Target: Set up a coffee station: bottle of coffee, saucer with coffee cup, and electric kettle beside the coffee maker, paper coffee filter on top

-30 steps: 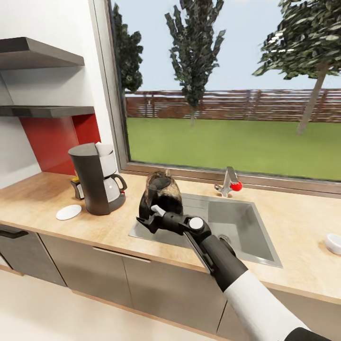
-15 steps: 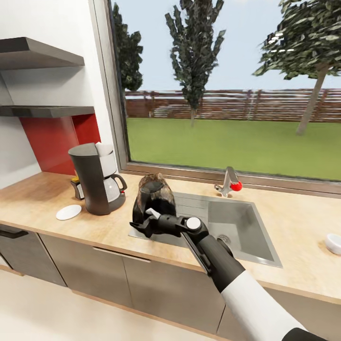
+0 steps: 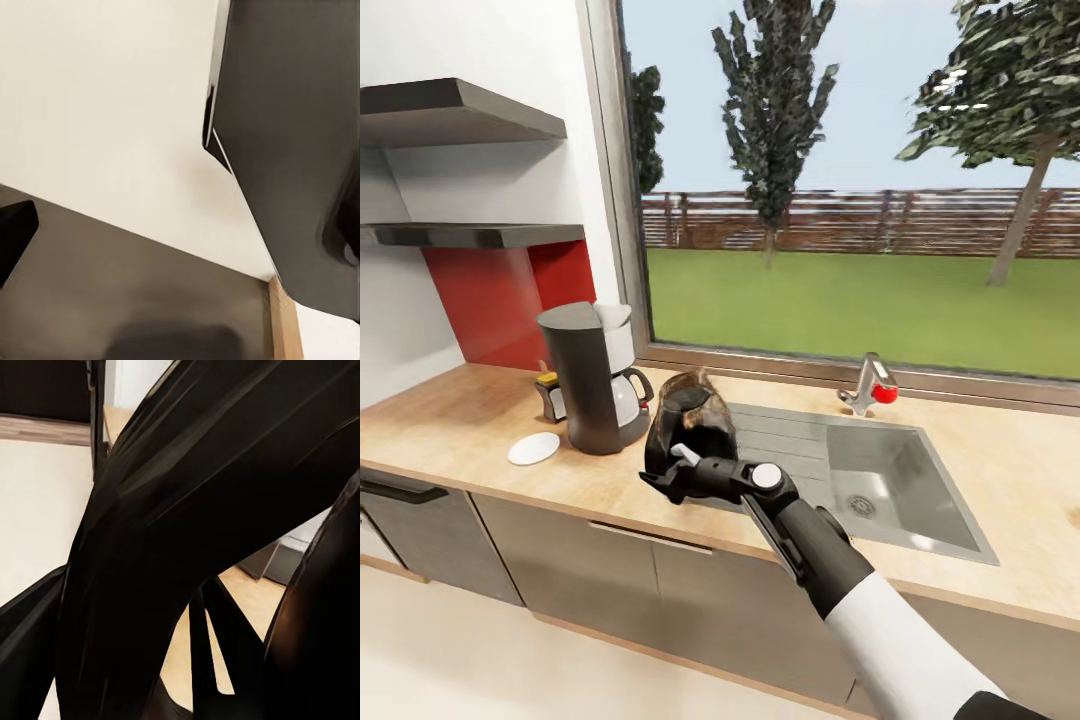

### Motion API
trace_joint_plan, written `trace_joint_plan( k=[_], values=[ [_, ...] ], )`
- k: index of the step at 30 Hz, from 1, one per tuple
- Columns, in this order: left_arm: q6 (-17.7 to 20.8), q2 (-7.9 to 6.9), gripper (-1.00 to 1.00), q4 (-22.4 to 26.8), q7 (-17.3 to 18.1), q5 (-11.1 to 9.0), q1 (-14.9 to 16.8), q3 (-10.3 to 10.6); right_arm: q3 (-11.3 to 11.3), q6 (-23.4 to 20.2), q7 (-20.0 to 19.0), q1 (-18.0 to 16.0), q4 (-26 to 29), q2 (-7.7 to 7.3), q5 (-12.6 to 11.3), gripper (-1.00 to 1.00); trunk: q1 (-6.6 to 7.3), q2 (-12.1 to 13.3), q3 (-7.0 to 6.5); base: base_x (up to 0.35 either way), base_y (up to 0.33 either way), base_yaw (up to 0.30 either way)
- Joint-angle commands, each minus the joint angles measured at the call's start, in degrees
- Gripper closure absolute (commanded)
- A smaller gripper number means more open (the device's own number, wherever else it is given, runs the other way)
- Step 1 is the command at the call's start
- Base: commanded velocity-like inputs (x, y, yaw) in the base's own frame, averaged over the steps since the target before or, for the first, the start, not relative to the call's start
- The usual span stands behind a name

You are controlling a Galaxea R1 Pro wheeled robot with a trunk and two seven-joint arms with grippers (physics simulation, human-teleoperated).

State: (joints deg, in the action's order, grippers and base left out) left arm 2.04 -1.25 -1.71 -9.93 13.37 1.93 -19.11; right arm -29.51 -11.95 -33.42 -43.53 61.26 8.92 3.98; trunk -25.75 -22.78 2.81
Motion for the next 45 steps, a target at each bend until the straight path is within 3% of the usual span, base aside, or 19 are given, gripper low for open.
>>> trace_joint_plan(
  k=[1,6,10,14,17,45],
  values=[
    [0.04,0.0,-1.0,-0.15,-0.18,0.61,0.09,-0.41,0.07,-0.19,0.08,-0.06,-0.27,0.04,0.08,1.0,-0.04,-0.14,0.13,0.006,0.302,0.0],
    [0.0,-0.08,-1.0,-0.13,-0.18,0.61,0.09,-0.41,0.07,0.65,0.63,-0.06,-2.05,0.04,0.15,1.0,-0.04,-0.14,0.13,0.102,0.265,0.0],
    [0.03,-0.12,-1.0,-0.14,-0.18,0.61,0.09,-0.41,0.07,4.85,0.67,-0.06,-6.87,0.11,-0.38,1.0,-0.04,-0.14,0.13,0.111,0.078,0.0],
    [-0.01,-0.05,-1.0,-0.13,-0.18,0.61,0.09,-0.41,0.07,5.48,0.83,-0.06,-7.98,0.11,-0.36,1.0,-0.04,-0.14,0.13,0.032,0.005,0.0],
    [0.0,-0.07,-1.0,-0.15,-0.18,0.61,0.09,-0.41,0.07,6.04,3.16,-0.06,-8.84,0.05,-0.29,1.0,-0.04,-0.14,0.13,0.238,0.0,0.0],
    [0.0,-0.09,-1.0,-0.13,-0.18,0.61,0.09,-0.37,-0.02,7.6,4.24,-0.06,-9.4,0.13,-0.49,1.0,-0.04,-0.14,0.13,0.133,0.069,0.0]
  ],
)
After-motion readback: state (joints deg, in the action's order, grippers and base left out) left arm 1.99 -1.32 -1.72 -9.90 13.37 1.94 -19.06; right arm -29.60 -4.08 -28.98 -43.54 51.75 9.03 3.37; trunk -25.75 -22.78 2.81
